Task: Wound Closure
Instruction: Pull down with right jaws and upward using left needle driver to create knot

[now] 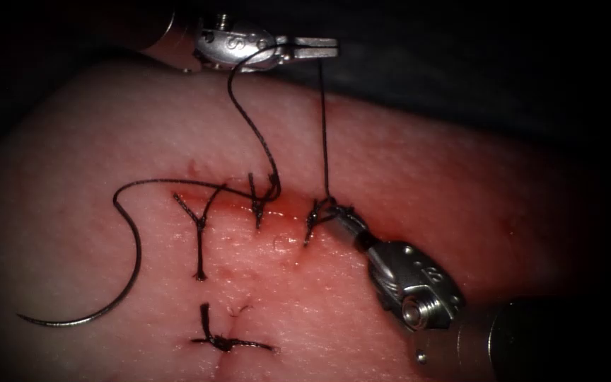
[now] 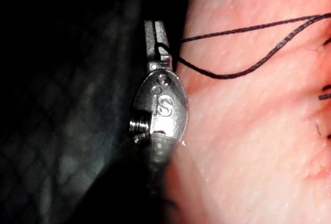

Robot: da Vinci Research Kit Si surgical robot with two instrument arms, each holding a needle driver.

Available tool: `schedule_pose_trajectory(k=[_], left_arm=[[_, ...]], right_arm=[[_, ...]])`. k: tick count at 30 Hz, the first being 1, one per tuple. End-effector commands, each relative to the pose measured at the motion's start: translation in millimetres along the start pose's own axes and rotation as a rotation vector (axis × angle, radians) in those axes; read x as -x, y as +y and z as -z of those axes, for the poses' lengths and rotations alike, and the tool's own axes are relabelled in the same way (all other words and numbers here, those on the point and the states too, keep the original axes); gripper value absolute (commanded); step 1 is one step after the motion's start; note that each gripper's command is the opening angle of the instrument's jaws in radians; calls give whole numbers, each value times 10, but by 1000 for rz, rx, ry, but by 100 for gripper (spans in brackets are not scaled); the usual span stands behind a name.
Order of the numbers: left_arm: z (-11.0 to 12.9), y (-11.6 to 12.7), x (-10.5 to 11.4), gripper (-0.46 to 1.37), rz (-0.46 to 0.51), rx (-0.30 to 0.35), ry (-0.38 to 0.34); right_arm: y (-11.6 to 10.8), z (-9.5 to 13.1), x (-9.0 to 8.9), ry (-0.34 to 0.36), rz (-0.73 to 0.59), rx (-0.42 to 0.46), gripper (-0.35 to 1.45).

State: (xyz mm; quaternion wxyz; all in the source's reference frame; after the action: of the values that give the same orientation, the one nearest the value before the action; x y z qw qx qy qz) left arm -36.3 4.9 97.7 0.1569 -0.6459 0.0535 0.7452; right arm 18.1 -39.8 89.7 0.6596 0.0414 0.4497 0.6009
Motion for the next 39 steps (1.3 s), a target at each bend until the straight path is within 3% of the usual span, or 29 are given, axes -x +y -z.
schedule_pose_trajectory(k=[1,18,27,34,39], left_arm=[[-1,-1,1,-35,0,8,-1],[-16,-61,37,-35,-13,-39,-25],[-26,-73,61,-35,-5,-59,-33],[-38,-77,78,-35,-5,-74,-37],[-37,-79,81,-35,-3,-73,-36]], right_arm=[[0,0,1,-1,2,0,-35],[-20,-3,23,-20,-22,-55,-35],[-24,-2,37,-101,-85,-42,-35],[-33,3,52,-208,-151,-14,-35],[-34,4,63,-230,-153,-7,-35]])
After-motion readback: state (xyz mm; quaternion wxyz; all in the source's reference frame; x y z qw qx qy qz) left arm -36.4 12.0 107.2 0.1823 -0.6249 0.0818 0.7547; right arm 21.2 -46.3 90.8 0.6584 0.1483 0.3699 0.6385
